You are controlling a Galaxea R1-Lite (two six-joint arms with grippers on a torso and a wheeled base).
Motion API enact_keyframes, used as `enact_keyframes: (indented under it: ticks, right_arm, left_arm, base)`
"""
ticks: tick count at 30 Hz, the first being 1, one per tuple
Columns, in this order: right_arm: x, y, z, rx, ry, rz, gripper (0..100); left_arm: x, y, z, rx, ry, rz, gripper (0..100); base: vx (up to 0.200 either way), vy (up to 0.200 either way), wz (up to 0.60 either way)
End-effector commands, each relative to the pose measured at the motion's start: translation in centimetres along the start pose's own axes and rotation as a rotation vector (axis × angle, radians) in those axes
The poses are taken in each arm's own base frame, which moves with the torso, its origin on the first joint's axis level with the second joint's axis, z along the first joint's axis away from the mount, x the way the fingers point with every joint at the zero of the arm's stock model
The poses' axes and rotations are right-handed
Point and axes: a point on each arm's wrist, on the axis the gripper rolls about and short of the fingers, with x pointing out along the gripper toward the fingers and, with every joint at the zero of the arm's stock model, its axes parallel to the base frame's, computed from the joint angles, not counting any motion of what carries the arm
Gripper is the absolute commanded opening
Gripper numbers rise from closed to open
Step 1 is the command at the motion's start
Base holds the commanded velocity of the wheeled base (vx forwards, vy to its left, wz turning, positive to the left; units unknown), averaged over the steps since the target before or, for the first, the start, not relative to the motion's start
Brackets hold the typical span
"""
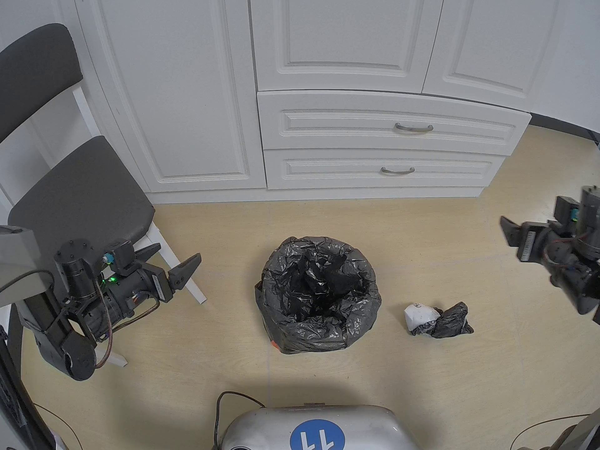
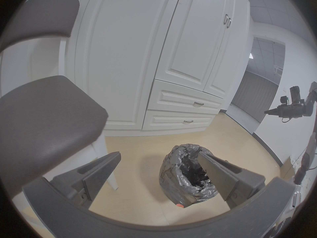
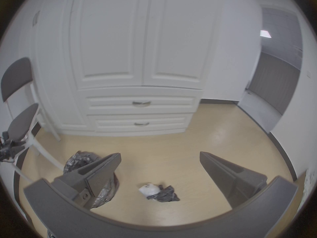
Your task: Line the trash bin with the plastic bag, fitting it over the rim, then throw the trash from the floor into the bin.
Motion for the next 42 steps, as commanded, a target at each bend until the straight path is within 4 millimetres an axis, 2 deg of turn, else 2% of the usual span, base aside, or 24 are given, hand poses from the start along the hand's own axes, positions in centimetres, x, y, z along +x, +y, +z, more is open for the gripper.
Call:
enact_keyframes:
  ticks: [1, 3, 5, 9, 13, 15, 17, 21, 25, 29, 36, 37, 38, 42]
  right_arm:
    - [-4.7, -5.2, 0.8, 0.090, -0.133, -0.105, 100]
    - [-5.3, -5.6, 1.0, 0.095, -0.155, -0.112, 100]
    - [-7.1, -6.1, 2.2, 0.111, -0.233, -0.086, 100]
    - [-8.4, -6.1, 2.4, 0.072, -0.269, -0.022, 100]
    - [-8.4, -5.2, 3.6, 0.052, -0.293, 0.032, 100]
    - [-7.7, -4.8, 3.6, 0.030, -0.269, 0.032, 100]
    - [-7.6, -4.7, 3.4, 0.025, -0.257, 0.035, 100]
    - [-7.4, -4.7, 2.0, 0.025, -0.221, 0.043, 100]
    - [-8.4, -5.4, 0.2, 0.178, -0.235, 0.061, 100]
    - [-9.9, -6.9, -0.9, 0.186, -0.264, 0.029, 100]
    - [-13.0, -9.0, -0.8, 0.005, -0.370, -0.002, 100]
    - [-14.1, -9.2, -0.6, -0.030, -0.377, 0.033, 100]
    - [-14.4, -9.2, -0.4, -0.036, -0.373, 0.045, 100]
    - [-15.4, -9.3, 2.0, -0.074, -0.282, 0.113, 100]
  left_arm:
    - [-3.3, 0.5, 1.5, 0.022, -0.033, 0.045, 100]
    - [-3.7, 0.5, 1.9, 0.024, -0.049, 0.053, 100]
    - [-4.6, 0.3, 3.0, 0.039, -0.088, 0.049, 100]
    - [-5.7, -0.3, 3.8, 0.055, -0.120, 0.024, 100]
    - [-6.6, -1.1, 5.4, 0.085, -0.185, -0.021, 100]
    - [-7.4, -1.6, 6.1, 0.097, -0.214, -0.047, 100]
    - [-7.9, -1.8, 6.3, 0.100, -0.223, -0.055, 100]
    - [-9.6, -1.8, 4.9, 0.075, -0.171, -0.014, 100]
    - [-11.1, -0.7, 4.0, 0.057, -0.135, 0.069, 100]
    - [-12.7, -0.4, 4.5, 0.065, -0.172, 0.118, 100]
    - [-14.8, -1.7, 4.8, 0.046, -0.209, 0.111, 100]
    - [-15.6, -2.3, 5.2, 0.046, -0.233, 0.105, 100]
    - [-15.8, -2.4, 5.2, 0.048, -0.235, 0.104, 100]
    - [-16.2, -3.0, 6.2, 0.074, -0.264, 0.042, 100]
  base:
    - [0.000, 0.000, 0.00]
    - [0.000, 0.000, 0.00]
    - [0.000, 0.000, 0.00]
    - [0.000, 0.000, 0.00]
    - [0.000, 0.000, 0.00]
    - [0.000, 0.000, 0.00]
    - [0.000, 0.000, 0.00]
    - [0.000, 0.000, 0.00]
    - [0.000, 0.000, 0.00]
    - [0.000, 0.000, 0.00]
    - [0.000, 0.000, 0.00]
    - [0.000, 0.000, 0.00]
    - [0.000, 0.000, 0.00]
    - [0.000, 0.000, 0.00]
